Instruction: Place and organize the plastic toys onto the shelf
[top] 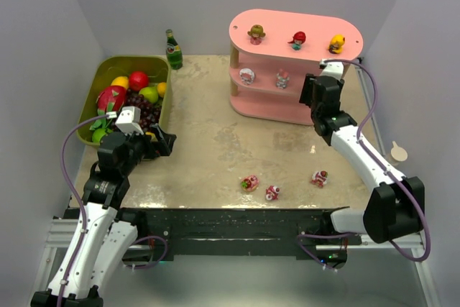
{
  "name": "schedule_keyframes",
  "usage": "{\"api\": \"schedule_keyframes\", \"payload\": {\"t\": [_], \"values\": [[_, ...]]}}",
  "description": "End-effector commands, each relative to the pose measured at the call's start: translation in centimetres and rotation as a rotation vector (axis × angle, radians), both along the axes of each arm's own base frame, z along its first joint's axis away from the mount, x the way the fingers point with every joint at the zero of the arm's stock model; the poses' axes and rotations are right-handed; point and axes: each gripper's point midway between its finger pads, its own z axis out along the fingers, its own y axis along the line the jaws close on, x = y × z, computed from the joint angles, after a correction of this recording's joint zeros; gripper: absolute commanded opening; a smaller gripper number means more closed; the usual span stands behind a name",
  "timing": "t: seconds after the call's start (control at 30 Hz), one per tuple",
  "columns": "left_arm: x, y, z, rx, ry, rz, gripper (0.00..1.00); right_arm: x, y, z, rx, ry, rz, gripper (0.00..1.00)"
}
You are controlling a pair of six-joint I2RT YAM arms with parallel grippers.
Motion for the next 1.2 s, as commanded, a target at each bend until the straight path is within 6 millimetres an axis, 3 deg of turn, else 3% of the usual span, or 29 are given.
{"api": "schedule_keyframes", "payload": {"t": [0.0, 0.43, 1.17], "values": [[0.1, 0.2, 0.1, -0.002, -0.004, 0.013, 1.0, 0.0, -0.7, 1.4, -0.003, -0.09, -0.02, 0.4], [0.1, 0.3, 0.0, -0.001, -0.001, 0.014, 1.0, 0.3, -0.8, 1.4, 0.001, -0.11, -0.036, 0.47], [0.1, 0.3, 0.0, 0.0, 0.002, 0.017, 1.0, 1.6, -1.0, 0.3, -0.009, -0.111, -0.069, 0.66]]}}
